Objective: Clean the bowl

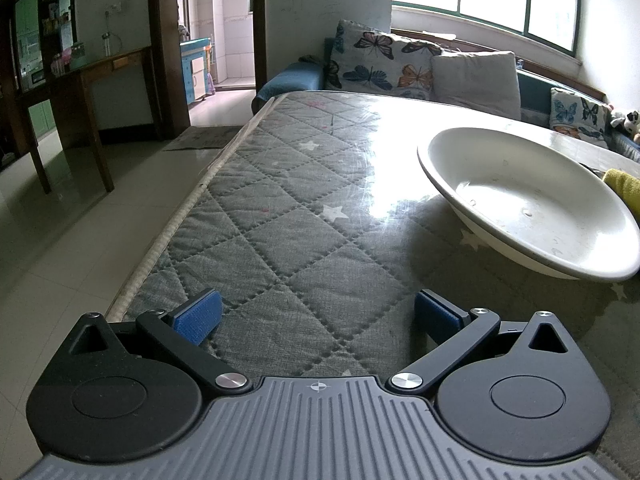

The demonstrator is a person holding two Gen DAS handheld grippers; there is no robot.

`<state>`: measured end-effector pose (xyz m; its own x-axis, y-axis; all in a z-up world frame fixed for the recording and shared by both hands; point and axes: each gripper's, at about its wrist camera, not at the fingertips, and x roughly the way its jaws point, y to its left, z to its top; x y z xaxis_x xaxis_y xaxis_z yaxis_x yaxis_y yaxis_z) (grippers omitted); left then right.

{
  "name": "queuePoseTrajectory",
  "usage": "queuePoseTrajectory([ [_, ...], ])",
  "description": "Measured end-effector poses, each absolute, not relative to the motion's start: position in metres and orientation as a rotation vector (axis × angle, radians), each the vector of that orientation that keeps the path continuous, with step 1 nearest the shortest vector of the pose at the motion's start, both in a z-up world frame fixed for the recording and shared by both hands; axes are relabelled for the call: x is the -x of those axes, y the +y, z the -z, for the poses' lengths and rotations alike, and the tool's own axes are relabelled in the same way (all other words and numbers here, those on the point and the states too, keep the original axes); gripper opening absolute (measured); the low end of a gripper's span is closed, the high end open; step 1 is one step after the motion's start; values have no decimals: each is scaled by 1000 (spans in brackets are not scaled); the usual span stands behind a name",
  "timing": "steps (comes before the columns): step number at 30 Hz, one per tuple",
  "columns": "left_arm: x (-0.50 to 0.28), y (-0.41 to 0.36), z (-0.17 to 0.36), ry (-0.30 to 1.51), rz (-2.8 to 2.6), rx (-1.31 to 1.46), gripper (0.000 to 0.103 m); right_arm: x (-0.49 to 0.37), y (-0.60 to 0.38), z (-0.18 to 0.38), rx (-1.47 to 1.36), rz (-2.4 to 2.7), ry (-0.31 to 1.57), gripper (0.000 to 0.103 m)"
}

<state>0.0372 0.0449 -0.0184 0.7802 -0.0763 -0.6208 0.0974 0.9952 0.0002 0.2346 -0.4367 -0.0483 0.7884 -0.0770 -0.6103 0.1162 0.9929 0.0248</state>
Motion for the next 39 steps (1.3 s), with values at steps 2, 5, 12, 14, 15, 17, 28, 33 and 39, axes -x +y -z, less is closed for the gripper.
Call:
queuePoseTrajectory([
  [2,-37,45,18,669,94,-32,103,-235,-437,48,-62,104,654,103],
  [5,-37,45,19,669,94,-31,103,-234,-436,48,-62,104,654,103],
  [12,-37,44,19,668,96,-26,103,-234,-437,48,-62,104,654,103],
  [14,-37,44,19,668,95,-27,103,-234,-437,48,-62,104,654,103],
  [15,-37,44,19,669,95,-28,103,-234,-437,48,-62,104,654,103],
  [17,-37,42,19,669,95,-28,103,-234,-437,48,-62,104,654,103],
  [28,-38,41,18,669,95,-27,103,-234,-436,48,-62,104,655,103],
  [33,-38,41,18,669,95,-28,103,-235,-435,48,-61,104,655,103],
  [39,-38,42,18,669,95,-27,103,-235,-433,48,-61,104,655,103],
])
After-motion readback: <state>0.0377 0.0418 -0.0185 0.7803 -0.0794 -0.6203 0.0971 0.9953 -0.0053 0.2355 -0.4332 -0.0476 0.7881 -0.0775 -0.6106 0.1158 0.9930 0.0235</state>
